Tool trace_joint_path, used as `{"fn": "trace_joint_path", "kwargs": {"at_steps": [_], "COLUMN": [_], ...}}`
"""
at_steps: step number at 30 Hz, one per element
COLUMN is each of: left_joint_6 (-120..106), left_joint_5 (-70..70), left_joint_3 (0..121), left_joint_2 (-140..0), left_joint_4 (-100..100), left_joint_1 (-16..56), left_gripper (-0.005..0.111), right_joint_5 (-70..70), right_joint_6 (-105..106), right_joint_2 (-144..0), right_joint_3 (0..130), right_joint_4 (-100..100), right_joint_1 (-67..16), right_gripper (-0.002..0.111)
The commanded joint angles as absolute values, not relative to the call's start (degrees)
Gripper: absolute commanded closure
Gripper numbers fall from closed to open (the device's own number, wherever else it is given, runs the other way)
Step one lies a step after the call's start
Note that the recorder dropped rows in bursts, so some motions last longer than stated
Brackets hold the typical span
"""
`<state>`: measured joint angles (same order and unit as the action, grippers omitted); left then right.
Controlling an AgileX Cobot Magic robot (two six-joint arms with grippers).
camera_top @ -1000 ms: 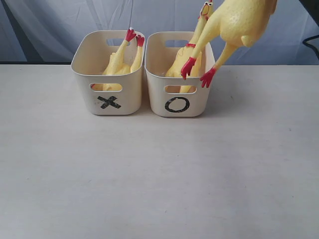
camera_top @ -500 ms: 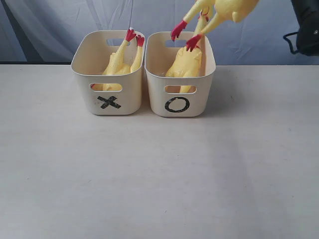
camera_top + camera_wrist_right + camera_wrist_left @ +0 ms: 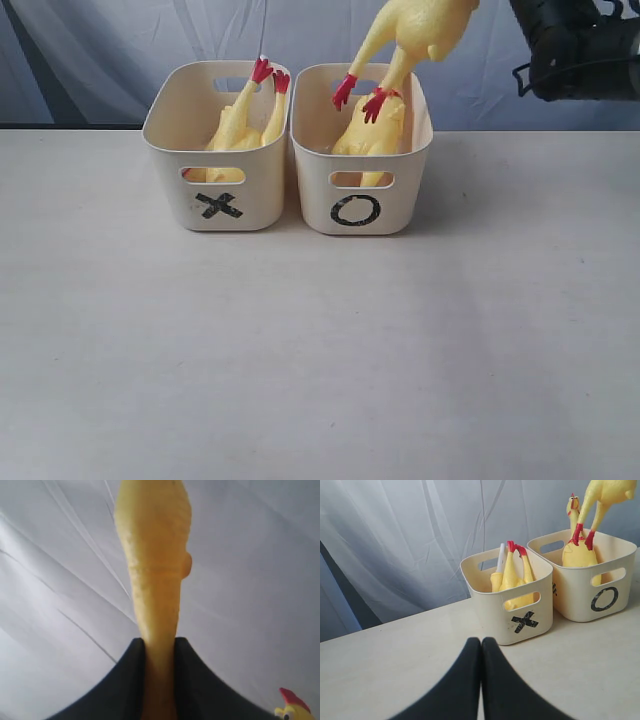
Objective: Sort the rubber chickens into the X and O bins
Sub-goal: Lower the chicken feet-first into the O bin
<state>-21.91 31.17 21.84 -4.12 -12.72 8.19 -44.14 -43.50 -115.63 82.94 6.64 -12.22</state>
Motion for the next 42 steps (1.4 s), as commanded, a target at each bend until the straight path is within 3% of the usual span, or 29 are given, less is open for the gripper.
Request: {"fn": "trace_joint_path", "kwargs": {"at_steps": [1,7,42], "left_joint_6": [-21.6,-21.6,-21.6], "left_joint_5": [30.3,30.5,30.8], "left_joint_3": [21.7,21.7,21.7], "left_joint_2": [-3.7,-3.7,-3.7], "left_joint_4": [-13.1,-13.2,-13.4], "left_joint_1": [8.2,8.2,8.2], "left_gripper": [0.106,0.106,0.106], "right_joint_5": [-40.1,-28.4,-24.8], "right_joint_6": [-43.0,-43.0,-43.2], "right_joint_2": [-117.8,-119.4,-125.0], "right_joint_3": [88.7,94.9,95.8], "right_joint_4": [0.7,-5.1,-12.6], "right_joint_1": [-12.0,-12.7,-18.2], "right_gripper": [0.109,0.109,0.109]}}
